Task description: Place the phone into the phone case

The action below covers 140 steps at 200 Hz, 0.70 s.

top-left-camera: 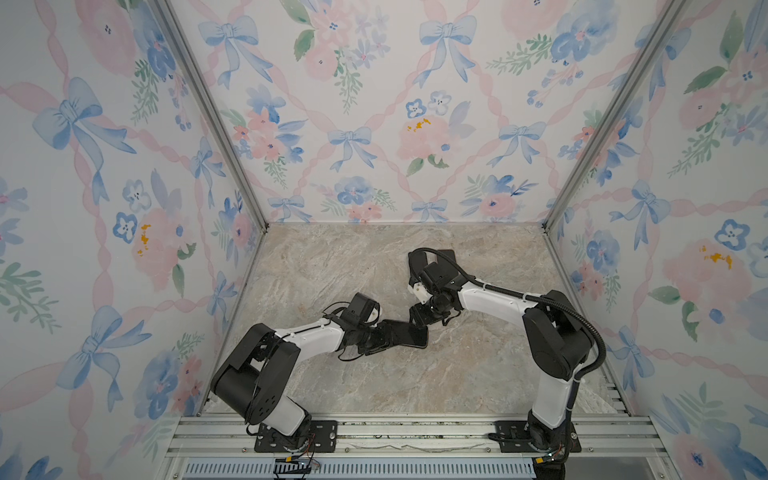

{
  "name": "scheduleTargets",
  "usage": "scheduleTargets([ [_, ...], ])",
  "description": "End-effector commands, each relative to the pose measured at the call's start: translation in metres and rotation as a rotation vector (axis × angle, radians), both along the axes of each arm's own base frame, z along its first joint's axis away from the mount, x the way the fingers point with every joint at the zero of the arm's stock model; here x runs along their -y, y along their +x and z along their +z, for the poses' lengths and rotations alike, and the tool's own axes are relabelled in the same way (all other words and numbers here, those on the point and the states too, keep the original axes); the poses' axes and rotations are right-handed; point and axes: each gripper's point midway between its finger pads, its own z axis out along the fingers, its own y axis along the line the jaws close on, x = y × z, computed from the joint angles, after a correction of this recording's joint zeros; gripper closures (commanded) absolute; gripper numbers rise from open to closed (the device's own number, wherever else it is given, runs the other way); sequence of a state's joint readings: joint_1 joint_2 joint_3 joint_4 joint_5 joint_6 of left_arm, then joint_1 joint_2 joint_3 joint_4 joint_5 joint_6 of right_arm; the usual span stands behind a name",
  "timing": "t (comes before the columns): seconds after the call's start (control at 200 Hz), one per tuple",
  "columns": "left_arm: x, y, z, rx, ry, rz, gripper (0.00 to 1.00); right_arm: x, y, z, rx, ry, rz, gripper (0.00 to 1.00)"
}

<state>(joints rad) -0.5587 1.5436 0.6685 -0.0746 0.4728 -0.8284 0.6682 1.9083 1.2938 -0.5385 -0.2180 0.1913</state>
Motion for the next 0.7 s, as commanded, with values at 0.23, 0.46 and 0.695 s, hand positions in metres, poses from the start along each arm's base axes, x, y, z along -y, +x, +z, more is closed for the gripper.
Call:
scheduleTargets([
  [0.23, -0.013, 0.014, -0.021, -0.033, 0.043, 0.033, 0.45, -0.006, -0.025, -0.011, -0.104, 0.039, 0.045, 0.51],
  [0.46, -0.002, 0.031, -0.019, -0.019, 0.027, 0.009, 0.47, -0.003, -0.048, -0.009, -0.13, 0.023, 0.042, 0.61],
  [0.695, 0.011, 0.044, -0.018, -0.012, 0.01, -0.02, 0.49, 0.0, -0.068, -0.011, -0.153, 0.018, -0.019, 0.67],
])
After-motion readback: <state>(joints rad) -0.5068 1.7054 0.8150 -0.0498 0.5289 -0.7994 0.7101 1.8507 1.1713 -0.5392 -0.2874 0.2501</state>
